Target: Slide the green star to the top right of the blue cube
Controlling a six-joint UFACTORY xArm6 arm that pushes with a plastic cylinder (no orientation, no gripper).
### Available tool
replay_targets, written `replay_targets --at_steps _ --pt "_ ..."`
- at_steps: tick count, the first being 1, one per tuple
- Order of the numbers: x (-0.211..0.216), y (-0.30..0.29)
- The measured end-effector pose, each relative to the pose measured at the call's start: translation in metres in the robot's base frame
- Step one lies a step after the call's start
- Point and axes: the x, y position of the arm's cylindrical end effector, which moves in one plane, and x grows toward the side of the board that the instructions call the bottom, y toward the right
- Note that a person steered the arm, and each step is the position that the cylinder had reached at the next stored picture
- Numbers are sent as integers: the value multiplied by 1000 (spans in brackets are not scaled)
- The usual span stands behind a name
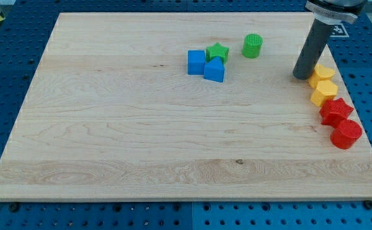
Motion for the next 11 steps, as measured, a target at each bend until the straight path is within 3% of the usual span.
replay_targets --at_steps 5,7,9,11 --pt "-48 -132" --pt "-64 -143" --pt "-109 -143" --pt "-98 -127"
